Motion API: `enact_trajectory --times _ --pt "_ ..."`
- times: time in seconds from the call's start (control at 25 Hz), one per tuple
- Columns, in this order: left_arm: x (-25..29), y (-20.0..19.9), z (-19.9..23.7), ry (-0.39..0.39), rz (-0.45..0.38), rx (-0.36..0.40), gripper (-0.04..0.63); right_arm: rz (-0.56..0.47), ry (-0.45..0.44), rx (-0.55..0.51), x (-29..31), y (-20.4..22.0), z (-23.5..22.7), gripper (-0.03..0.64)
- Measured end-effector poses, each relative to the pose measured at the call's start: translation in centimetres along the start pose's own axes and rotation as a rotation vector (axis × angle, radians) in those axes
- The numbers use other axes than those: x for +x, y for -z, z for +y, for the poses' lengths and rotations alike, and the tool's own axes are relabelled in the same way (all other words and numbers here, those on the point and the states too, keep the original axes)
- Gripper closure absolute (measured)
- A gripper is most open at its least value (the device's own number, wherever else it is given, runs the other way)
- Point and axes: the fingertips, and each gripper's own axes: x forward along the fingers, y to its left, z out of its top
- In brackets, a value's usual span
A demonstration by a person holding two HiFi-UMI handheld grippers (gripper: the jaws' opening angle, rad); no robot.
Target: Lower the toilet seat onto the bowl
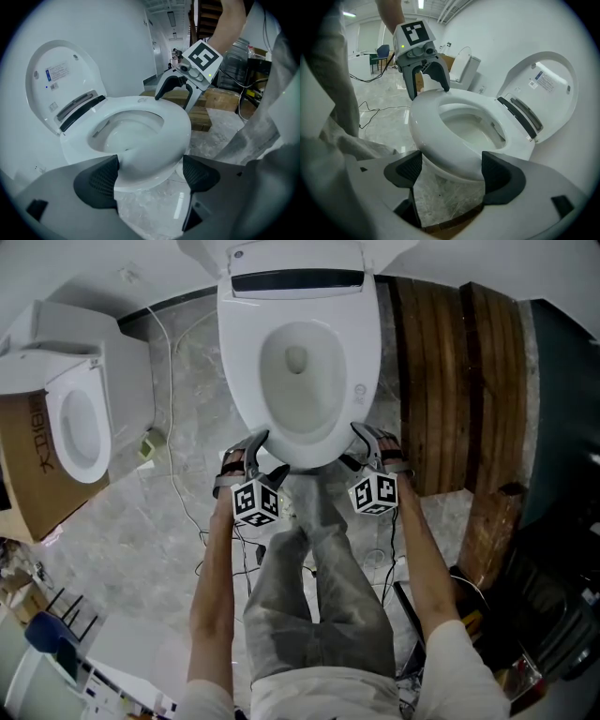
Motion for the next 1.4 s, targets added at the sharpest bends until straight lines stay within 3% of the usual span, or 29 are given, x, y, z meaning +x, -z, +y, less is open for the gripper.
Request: enact_trajectory --times 0.36,0.56,0.68,0.96,1.16,1.4 --pt "1.2 0.6 -0.2 0.047 0.016 -0.059 0.163 0.03 -0.067 0.033 1.0 0.5 0.5 0.224" --pt "1.0 0.6 -0.3 0.071 0.018 -0.132 0.163 0.048 -0.122 0.089 0.7 0.3 0.5 0.224" --pt "0.2 0.0 0.1 0.052 -0.02 -0.219 0.184 0.037 -0.123 0.157 0.1 0.0 0.5 0.243" --pt "-2.4 -1.4 1.1 -0.031 -0.101 -0.342 0.3 -0.063 0.001 0.385 -2.5 -2.8 -1.2 0.348" --pt "-6.4 -3.5 3.1 -0.152 -0.185 -0.433 0.404 -0.149 0.11 0.525 -6.3 -6.2 -3.2 0.388" --pt "-13.1 -8.0 4.8 -0.237 -0.312 -0.505 0.43 -0.237 0.2 0.61 -12.5 -10.8 -5.1 0.402"
